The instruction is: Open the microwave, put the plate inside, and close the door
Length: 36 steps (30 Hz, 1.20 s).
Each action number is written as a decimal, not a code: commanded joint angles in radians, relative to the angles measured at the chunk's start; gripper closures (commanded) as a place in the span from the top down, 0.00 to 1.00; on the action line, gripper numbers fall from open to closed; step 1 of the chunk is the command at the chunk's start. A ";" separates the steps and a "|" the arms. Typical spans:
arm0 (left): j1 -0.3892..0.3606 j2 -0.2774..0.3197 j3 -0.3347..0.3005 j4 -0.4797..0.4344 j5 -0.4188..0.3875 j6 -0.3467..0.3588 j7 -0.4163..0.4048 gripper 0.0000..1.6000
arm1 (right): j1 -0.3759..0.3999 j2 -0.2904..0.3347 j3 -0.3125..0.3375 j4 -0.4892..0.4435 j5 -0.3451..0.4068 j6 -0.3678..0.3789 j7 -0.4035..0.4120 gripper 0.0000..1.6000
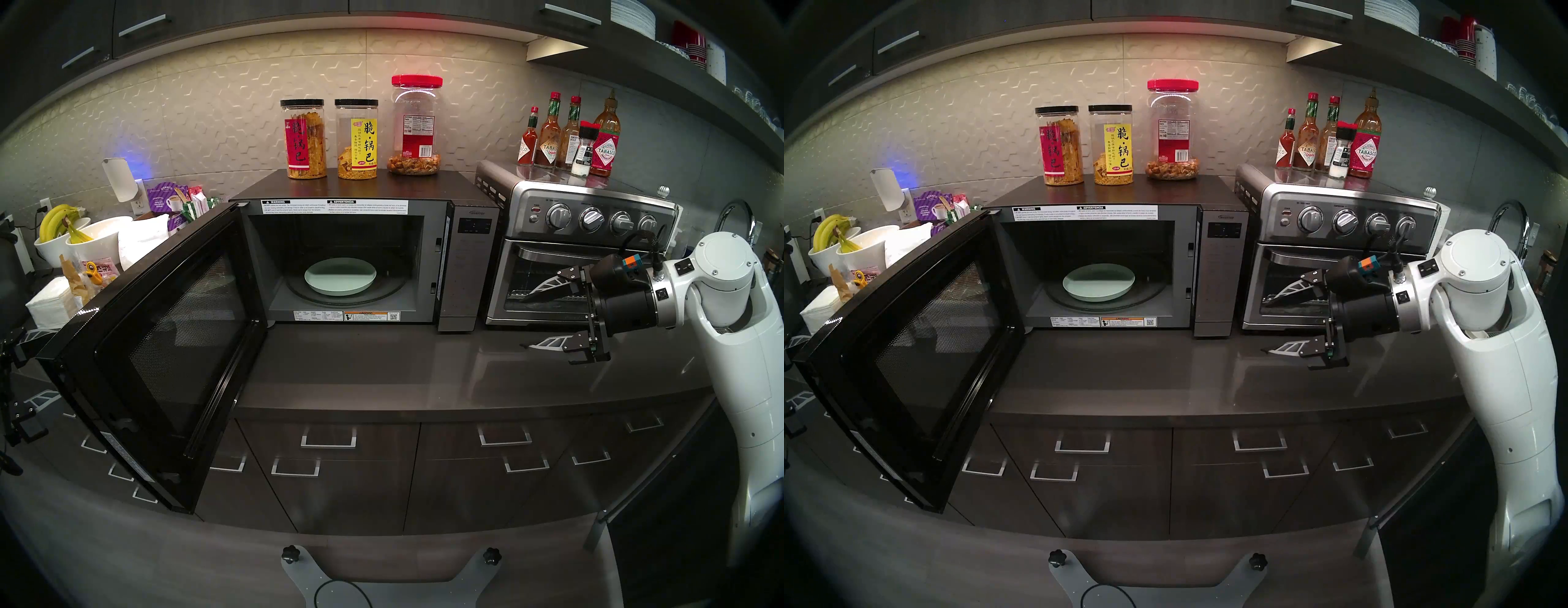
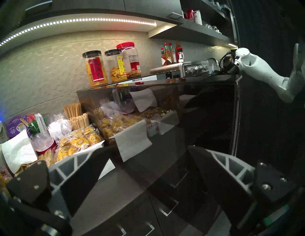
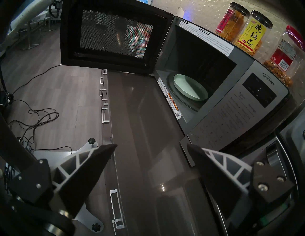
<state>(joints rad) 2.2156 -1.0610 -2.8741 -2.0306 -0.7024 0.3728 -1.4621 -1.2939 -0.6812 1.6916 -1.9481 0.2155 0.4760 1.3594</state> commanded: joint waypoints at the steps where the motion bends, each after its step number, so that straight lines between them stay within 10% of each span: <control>1: 0.002 0.019 -0.006 -0.015 -0.017 0.005 -0.021 1.00 | 0.016 0.000 0.001 0.002 0.010 0.001 0.008 1.00; 36: -0.092 0.028 0.162 -0.125 -0.020 0.059 0.117 1.00 | 0.016 0.006 -0.002 0.003 0.017 0.000 0.003 1.00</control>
<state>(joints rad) 2.1515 -1.0427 -2.7402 -2.1192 -0.7126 0.4210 -1.3793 -1.2911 -0.6750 1.6859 -1.9455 0.2244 0.4779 1.3563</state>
